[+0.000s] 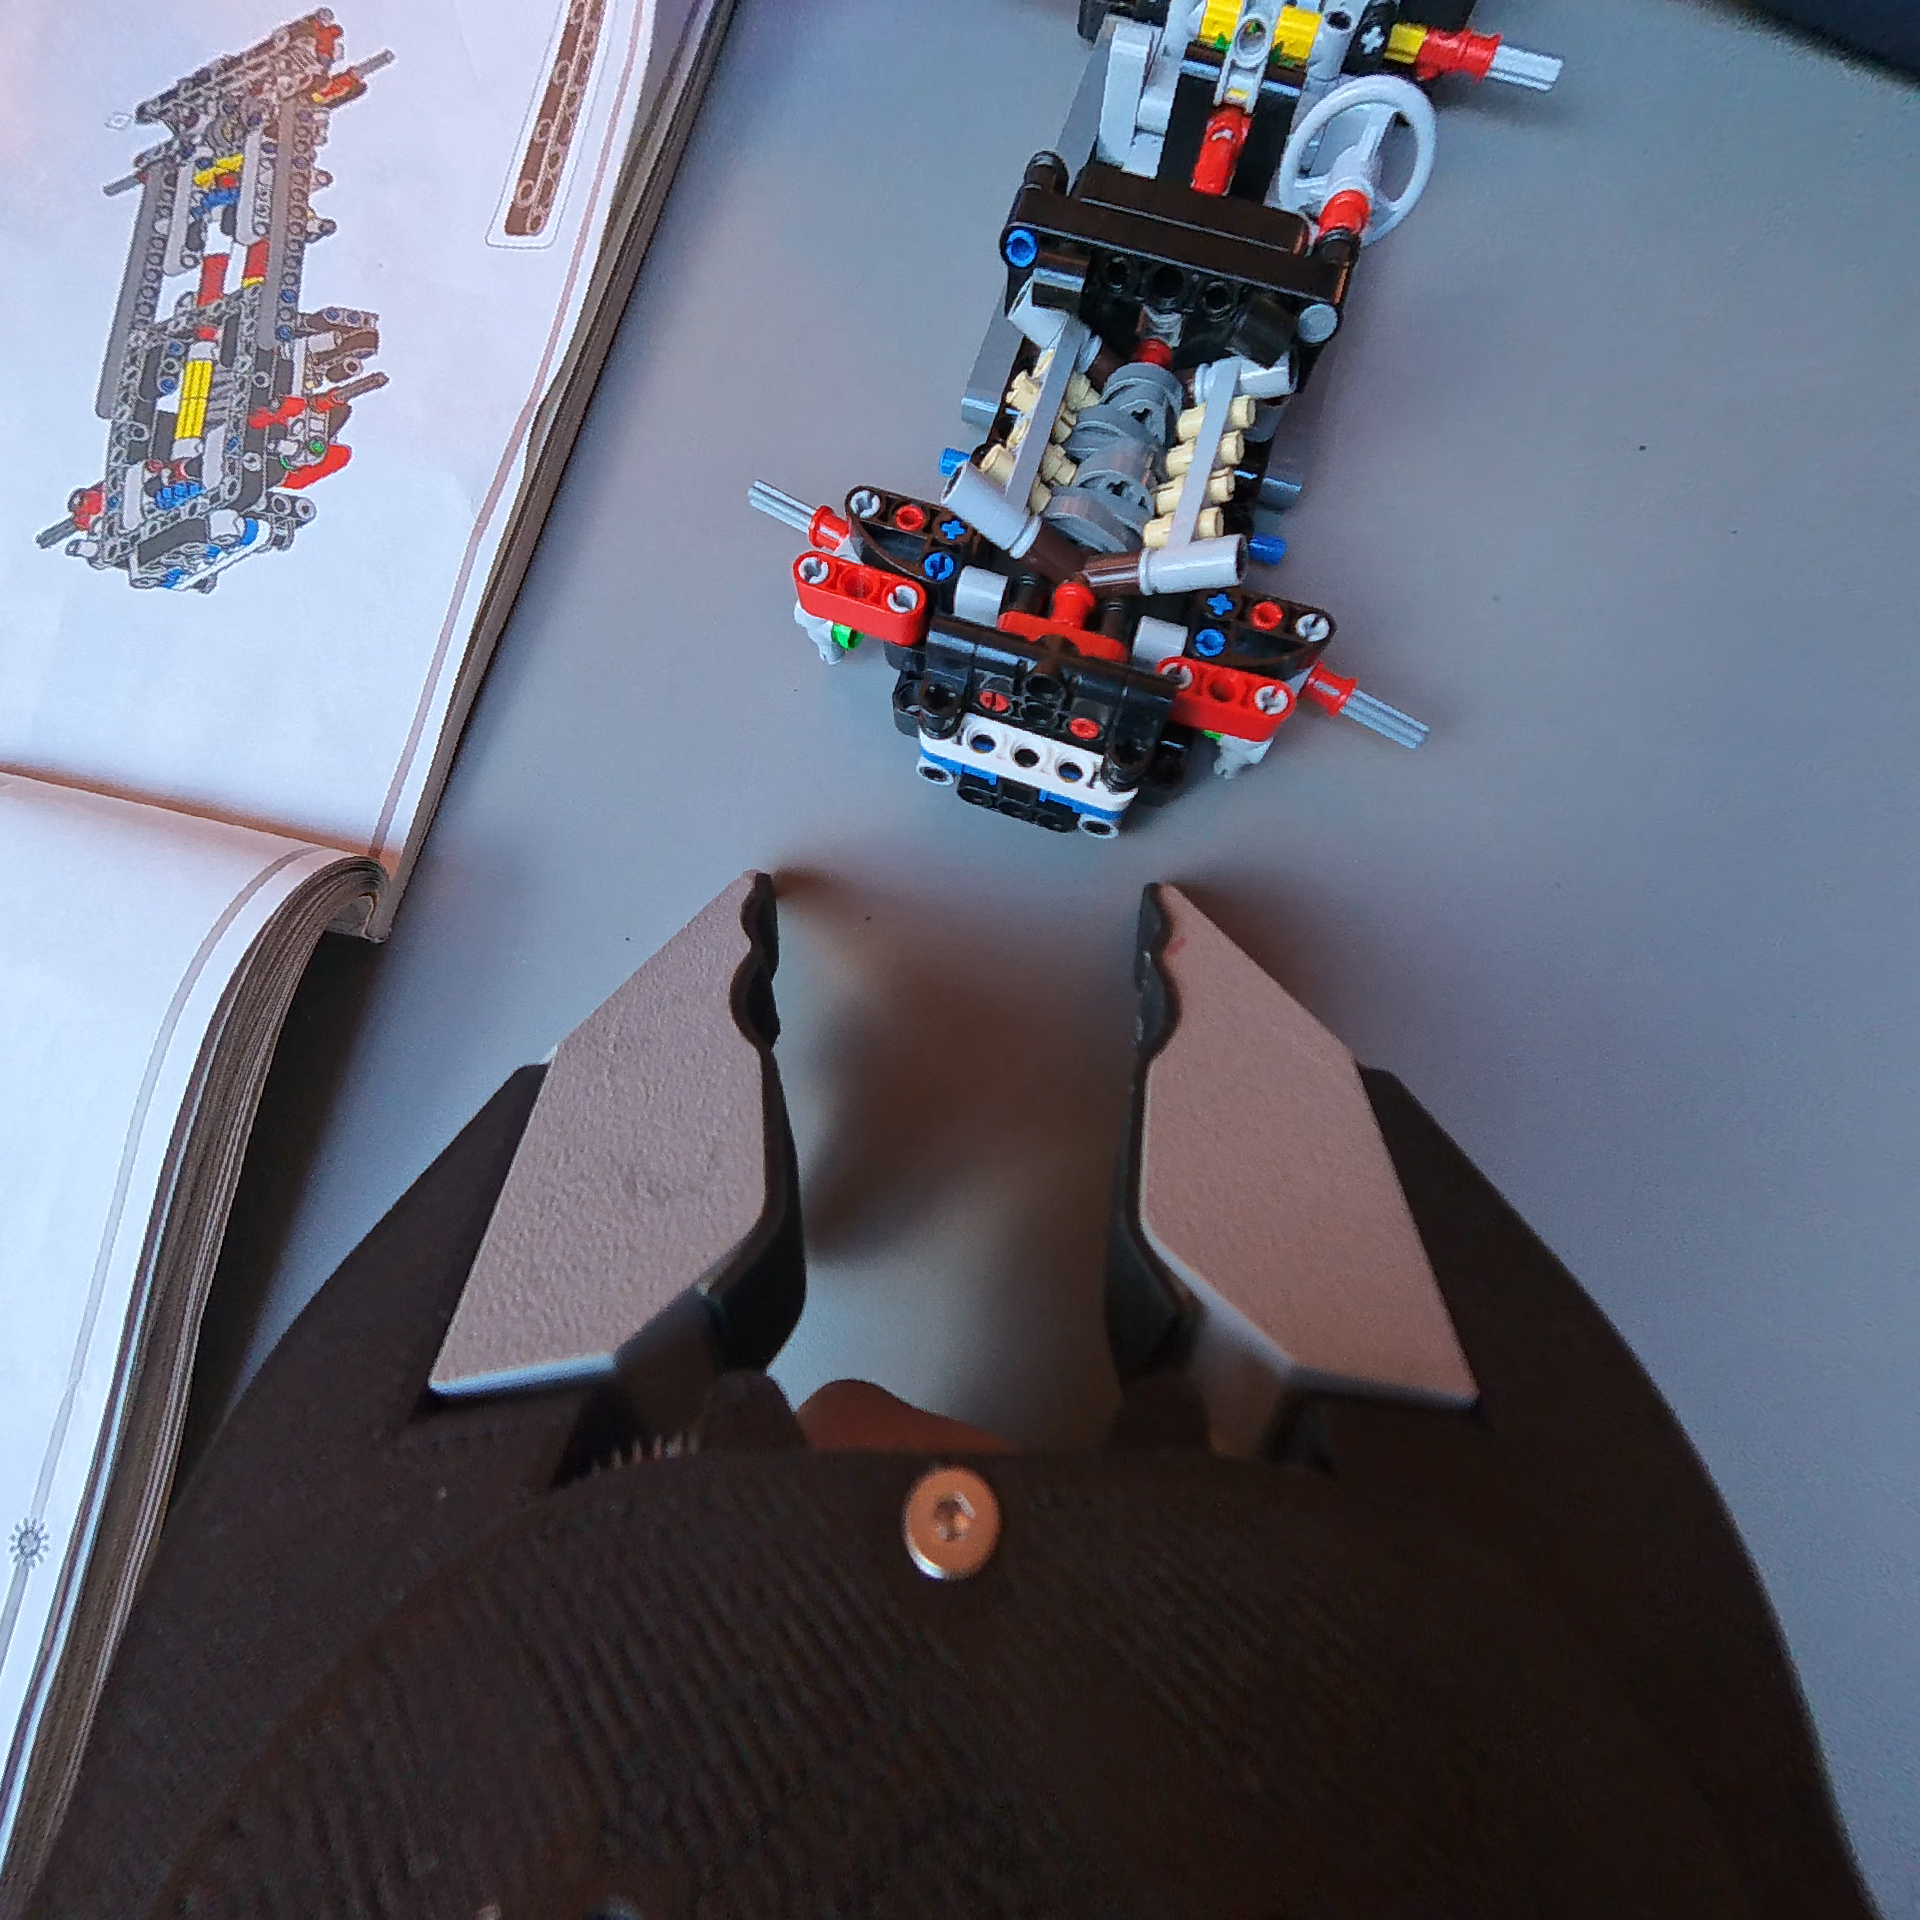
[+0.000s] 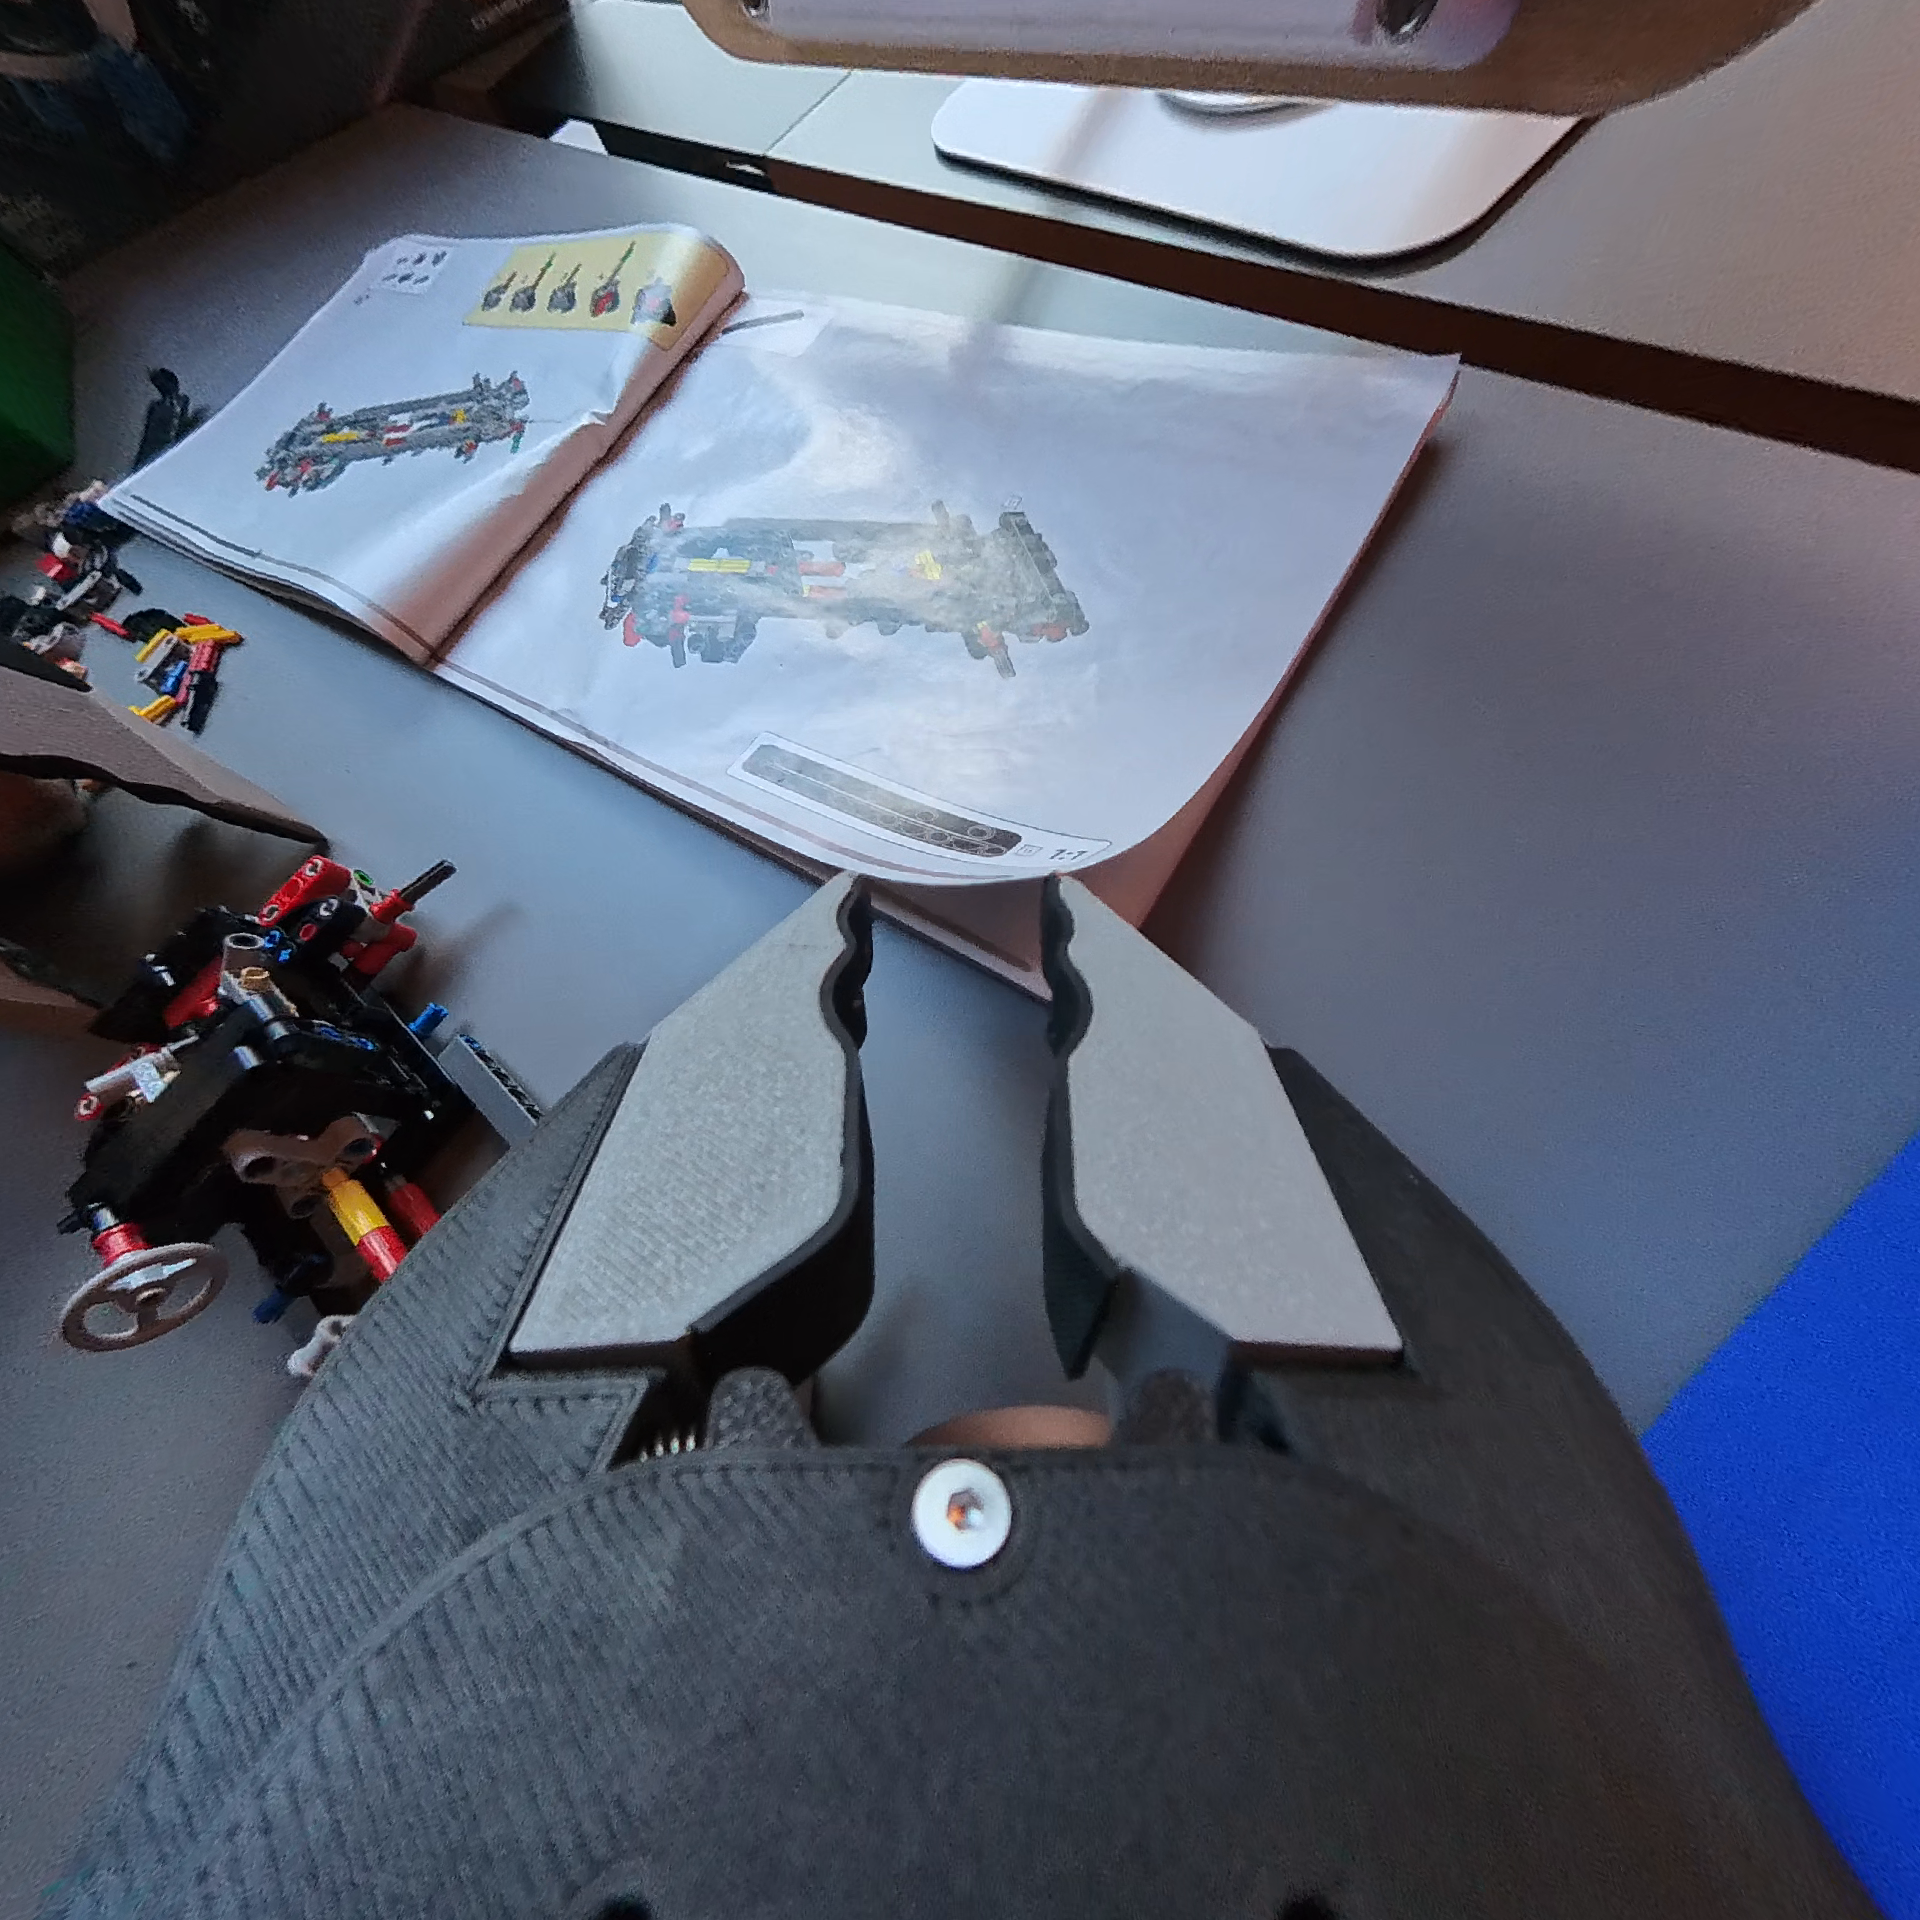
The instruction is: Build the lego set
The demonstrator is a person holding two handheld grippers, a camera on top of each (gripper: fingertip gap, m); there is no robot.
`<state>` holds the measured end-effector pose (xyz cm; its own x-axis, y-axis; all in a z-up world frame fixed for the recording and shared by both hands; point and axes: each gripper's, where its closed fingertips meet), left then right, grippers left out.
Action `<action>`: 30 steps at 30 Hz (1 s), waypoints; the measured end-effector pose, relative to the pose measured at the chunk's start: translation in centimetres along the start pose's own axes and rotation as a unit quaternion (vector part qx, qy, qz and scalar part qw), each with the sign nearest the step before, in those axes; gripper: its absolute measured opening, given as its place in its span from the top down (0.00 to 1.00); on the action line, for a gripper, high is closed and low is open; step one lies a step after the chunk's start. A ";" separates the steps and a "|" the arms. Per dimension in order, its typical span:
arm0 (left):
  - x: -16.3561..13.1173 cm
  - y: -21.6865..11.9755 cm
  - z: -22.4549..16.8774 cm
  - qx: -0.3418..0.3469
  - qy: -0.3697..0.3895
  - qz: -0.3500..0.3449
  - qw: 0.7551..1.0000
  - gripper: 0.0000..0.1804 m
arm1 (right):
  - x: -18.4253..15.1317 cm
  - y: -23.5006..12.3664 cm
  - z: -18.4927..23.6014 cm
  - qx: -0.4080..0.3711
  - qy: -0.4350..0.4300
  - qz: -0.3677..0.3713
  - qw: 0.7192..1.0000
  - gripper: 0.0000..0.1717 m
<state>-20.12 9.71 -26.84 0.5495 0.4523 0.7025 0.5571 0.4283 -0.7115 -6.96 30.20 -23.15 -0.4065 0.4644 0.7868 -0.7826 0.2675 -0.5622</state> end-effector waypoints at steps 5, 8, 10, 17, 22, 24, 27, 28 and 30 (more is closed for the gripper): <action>0.0 0.0 0.0 0.000 0.000 0.000 1.000 0.62 | 0.2 -0.3 -0.1 -0.014 -0.014 -0.003 1.000 0.82; 0.0 0.0 0.0 0.000 0.000 0.000 1.000 0.62 | 0.2 -0.6 -0.2 -0.015 -0.014 -0.006 1.000 0.82; 0.0 0.0 0.0 0.000 0.000 0.000 1.000 0.62 | 0.4 -0.9 -0.3 -0.014 -0.011 -0.013 1.000 0.82; -0.1 0.0 -0.1 0.000 -0.001 0.000 1.000 0.62 | 0.6 -1.5 0.6 0.001 -0.014 -0.034 0.999 0.82; -0.1 -0.1 -0.1 0.000 -0.001 0.000 1.000 0.62 | -0.1 -1.5 1.1 -0.001 -0.040 -0.033 0.999 0.82; -0.1 -0.1 -0.1 0.000 -0.002 0.000 1.000 0.62 | -0.2 -1.7 1.4 -0.002 -0.053 -0.035 0.998 0.81; -0.1 -0.1 -0.1 0.000 -0.003 -0.001 1.000 0.62 | 0.0 -2.1 1.7 -0.001 -0.071 -0.050 0.996 0.82; -0.1 -0.1 -0.1 0.000 -0.002 0.000 1.000 0.62 | 0.1 -2.2 1.8 0.001 -0.074 -0.058 0.996 0.82; -0.1 -0.1 -0.1 0.000 -0.002 -0.001 1.000 0.62 | 0.2 -2.4 2.1 0.009 -0.076 -0.072 0.994 0.82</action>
<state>-20.20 9.50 -26.86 0.5459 0.4556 0.7032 0.5580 0.4284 -0.7107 -6.14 27.90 -21.15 -0.3544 0.2885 0.8895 -0.8459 0.3066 -0.4364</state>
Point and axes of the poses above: each gripper's, where its closed fingertips meet, y out along the fingers, x out of its top, z = x × y across the jaws, and after that the axes turned 1 degree about z, right-handed
